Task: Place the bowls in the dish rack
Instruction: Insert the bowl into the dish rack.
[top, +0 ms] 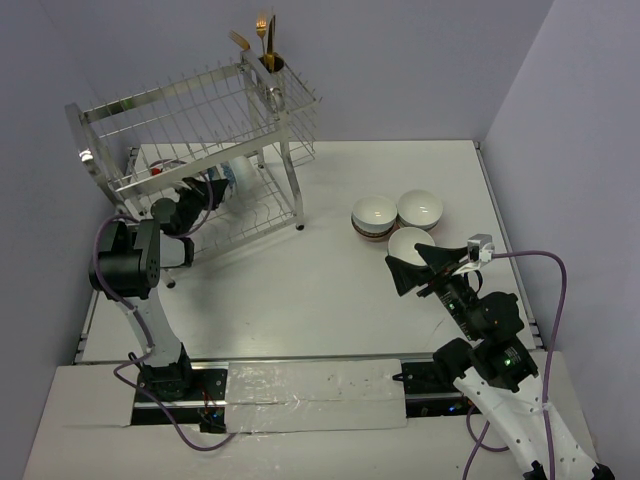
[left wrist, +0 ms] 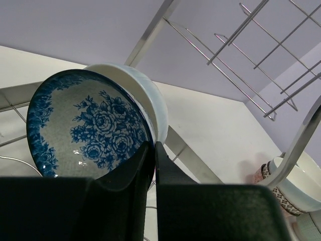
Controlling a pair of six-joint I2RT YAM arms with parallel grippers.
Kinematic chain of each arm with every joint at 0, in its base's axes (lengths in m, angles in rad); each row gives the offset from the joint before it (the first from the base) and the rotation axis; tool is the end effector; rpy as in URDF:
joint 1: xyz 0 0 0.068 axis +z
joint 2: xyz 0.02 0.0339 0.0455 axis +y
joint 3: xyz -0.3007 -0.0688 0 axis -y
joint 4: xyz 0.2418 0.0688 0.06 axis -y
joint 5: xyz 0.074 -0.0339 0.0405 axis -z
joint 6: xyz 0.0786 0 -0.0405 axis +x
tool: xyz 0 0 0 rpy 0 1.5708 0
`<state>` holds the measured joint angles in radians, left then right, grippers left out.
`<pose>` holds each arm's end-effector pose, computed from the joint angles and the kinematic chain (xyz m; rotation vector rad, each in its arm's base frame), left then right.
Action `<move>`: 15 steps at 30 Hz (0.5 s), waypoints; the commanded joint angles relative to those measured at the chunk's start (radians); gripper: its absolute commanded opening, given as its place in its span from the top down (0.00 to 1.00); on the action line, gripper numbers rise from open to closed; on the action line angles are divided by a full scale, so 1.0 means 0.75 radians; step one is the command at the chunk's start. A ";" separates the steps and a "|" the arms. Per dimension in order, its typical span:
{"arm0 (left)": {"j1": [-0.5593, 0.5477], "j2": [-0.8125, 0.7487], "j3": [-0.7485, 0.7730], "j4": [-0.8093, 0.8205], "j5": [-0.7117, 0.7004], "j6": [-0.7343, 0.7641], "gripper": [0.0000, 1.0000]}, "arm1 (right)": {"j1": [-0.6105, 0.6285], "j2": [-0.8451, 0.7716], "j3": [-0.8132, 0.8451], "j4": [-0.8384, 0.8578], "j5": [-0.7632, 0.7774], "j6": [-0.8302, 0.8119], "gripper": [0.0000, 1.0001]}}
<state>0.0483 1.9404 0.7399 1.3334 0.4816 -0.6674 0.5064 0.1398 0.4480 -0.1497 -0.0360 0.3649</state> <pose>0.4157 -0.0164 0.2092 -0.1272 1.5049 -0.8462 0.0730 0.0437 0.3100 -0.1334 1.4481 0.7431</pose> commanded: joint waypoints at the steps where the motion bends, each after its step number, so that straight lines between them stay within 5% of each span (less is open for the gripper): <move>1: 0.036 0.029 0.018 0.169 -0.014 -0.047 0.87 | 0.010 0.006 -0.012 0.050 -0.013 -0.020 0.02; 9: 0.036 0.000 0.001 0.092 -0.059 -0.049 0.72 | 0.010 0.002 -0.014 0.052 -0.015 -0.020 0.01; 15: 0.038 -0.012 -0.013 0.059 -0.102 -0.067 0.72 | 0.010 -0.002 -0.014 0.050 -0.015 -0.018 0.01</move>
<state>0.0608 1.9457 0.7399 1.3140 0.4179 -0.6979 0.5064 0.1398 0.4480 -0.1493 -0.0391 0.3649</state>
